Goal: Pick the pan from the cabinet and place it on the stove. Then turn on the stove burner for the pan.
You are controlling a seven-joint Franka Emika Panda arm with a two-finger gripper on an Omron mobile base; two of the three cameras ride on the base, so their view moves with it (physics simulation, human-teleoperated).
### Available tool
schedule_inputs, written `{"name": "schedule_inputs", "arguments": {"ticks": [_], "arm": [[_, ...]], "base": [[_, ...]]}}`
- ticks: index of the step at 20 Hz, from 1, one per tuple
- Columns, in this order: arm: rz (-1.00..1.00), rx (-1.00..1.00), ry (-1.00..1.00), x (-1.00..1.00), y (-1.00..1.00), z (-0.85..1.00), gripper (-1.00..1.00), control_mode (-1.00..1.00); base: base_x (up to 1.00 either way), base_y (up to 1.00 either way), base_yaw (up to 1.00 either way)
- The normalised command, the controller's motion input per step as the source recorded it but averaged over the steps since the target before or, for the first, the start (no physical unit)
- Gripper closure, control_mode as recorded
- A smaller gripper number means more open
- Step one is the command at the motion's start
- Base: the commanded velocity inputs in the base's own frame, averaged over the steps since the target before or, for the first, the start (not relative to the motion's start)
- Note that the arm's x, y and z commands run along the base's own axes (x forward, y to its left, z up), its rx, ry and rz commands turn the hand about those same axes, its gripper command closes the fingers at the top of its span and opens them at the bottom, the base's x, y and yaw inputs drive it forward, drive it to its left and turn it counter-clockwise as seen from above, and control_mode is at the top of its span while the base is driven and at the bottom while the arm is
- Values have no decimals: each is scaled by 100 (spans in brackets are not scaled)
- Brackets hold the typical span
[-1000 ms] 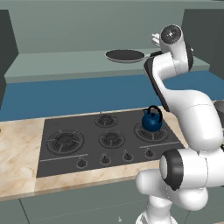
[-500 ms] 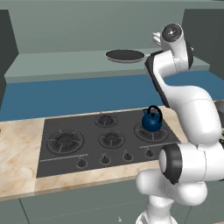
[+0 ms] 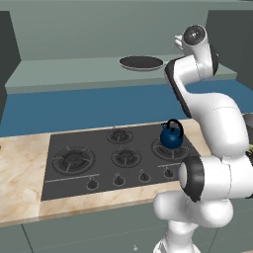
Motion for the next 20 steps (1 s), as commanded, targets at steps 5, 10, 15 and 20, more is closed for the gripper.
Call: {"name": "schedule_inputs", "arguments": {"ticks": [5, 10, 15, 20], "arm": [[0, 3, 0, 12, -11, 0, -100, -100], [0, 0, 0, 12, -8, 0, -100, -100], [0, 0, 0, 16, -7, 0, -100, -100], [-1, 1, 0, 13, -5, 0, -100, -100]], "base": [[0, 0, 0], [0, 0, 0], [0, 0, 0], [0, 0, 0]]}}
